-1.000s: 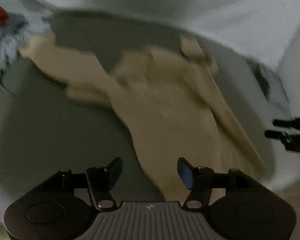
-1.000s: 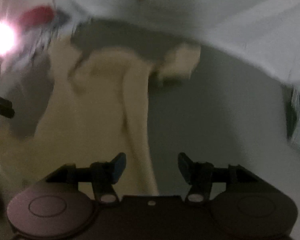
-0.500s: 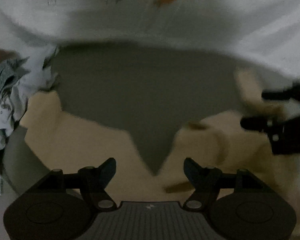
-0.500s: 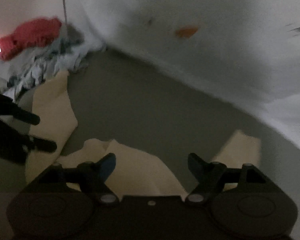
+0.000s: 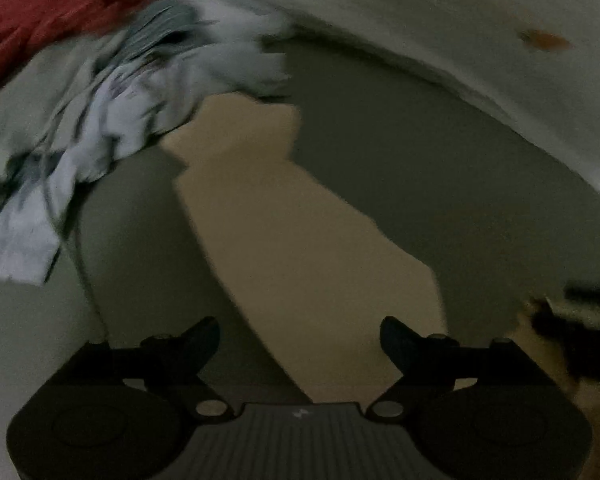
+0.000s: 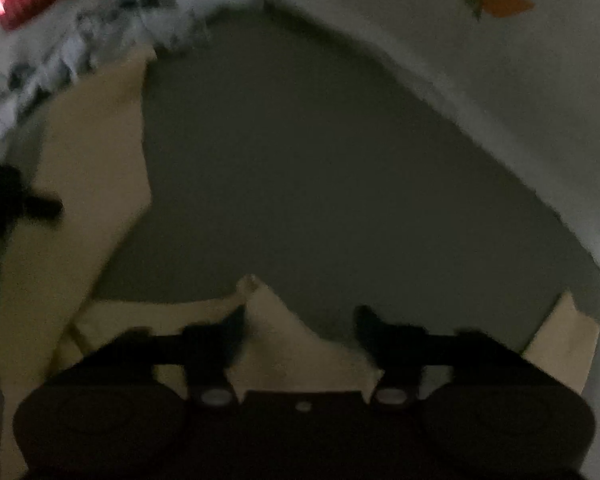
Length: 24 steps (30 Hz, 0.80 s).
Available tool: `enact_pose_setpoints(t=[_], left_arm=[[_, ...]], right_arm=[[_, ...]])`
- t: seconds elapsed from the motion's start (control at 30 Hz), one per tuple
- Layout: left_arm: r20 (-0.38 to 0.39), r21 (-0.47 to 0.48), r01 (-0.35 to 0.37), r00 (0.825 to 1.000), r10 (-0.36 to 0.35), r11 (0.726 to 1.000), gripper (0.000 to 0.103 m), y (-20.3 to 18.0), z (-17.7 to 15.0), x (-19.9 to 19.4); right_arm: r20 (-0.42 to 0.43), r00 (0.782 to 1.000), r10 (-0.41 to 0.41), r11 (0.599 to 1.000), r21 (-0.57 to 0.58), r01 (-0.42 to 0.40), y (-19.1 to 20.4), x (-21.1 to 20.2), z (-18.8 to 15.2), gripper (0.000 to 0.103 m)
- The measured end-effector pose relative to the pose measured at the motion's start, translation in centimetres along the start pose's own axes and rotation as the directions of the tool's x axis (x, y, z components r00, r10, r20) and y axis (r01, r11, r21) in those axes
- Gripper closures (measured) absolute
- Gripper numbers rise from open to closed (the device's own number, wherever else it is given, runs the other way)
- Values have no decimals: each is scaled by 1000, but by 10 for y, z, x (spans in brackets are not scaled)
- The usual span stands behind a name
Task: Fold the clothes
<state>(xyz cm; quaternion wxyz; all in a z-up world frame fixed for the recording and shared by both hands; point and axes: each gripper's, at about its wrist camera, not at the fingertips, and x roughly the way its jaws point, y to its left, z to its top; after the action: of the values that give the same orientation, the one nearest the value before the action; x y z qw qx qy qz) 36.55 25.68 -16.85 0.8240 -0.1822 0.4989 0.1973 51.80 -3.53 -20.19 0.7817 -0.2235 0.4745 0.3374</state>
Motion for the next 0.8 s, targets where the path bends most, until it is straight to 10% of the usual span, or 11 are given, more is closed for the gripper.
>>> enact_pose_setpoints(t=[0.1,0.23,0.4,0.57,0.63,0.7,0.77,0.8], left_arm=[[12,-76,26,1000,-26,997,20,9,5,10],[65,-29,-44,997,46,999,96,-11,12,11],[243,-11,-53,969,54,999,98,-28,43,-20],[495,24,-112,865,85,993,98,-40,79,-81],[515,33,-168,847,127,985,93,-40,93,-81],[489,41,-241,851,191,970,92,-38,102,-67],[410,62,-282,882,233,957,89,-34,104,-48],[377,61,-273,897,231,960,87,-31,101,-43]], right_arm=[[0,999,40,999,23,-40,-1,-2,1,89],[108,992,-60,998,35,56,-5,-25,-4,98],[225,917,-331,941,155,301,-41,-73,-9,100],[272,794,-544,829,320,458,-88,-119,-9,100],[303,758,-578,798,403,448,-103,-134,-9,99],[305,795,-524,818,441,370,-117,-134,-7,87],[289,845,-449,834,476,280,-129,-130,-11,41],[302,847,-438,822,516,241,-134,-132,-18,39]])
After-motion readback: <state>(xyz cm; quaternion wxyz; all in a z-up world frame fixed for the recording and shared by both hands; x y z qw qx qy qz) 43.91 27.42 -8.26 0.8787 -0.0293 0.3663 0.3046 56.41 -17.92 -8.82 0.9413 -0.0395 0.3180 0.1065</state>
